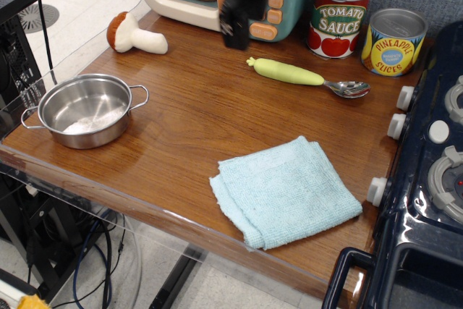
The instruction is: Move the spoon to the middle of the pan and blue cloth
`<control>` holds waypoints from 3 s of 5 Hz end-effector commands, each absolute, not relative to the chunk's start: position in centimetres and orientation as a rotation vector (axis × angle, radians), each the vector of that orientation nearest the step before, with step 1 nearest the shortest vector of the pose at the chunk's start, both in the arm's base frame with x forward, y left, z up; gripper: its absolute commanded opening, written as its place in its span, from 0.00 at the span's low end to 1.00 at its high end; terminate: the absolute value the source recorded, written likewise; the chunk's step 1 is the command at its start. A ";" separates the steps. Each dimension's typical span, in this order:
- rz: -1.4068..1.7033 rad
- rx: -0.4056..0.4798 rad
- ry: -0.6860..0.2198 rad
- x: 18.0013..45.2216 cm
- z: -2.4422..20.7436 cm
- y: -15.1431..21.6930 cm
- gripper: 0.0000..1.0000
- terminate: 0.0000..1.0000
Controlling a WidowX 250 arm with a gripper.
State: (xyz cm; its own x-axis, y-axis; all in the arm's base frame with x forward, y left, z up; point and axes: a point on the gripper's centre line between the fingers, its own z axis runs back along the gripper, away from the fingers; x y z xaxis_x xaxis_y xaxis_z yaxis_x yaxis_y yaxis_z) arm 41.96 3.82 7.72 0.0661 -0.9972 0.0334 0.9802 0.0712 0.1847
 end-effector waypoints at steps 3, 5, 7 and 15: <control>-1.599 0.081 -0.191 44.1 6.0 2.1 1.00 0.00; -1.612 0.061 -0.146 43.9 4.4 1.9 1.00 0.00; -1.612 0.078 -0.151 43.7 4.1 1.9 0.00 0.00; -1.560 0.115 -0.261 33.4 11.3 9.6 0.00 0.00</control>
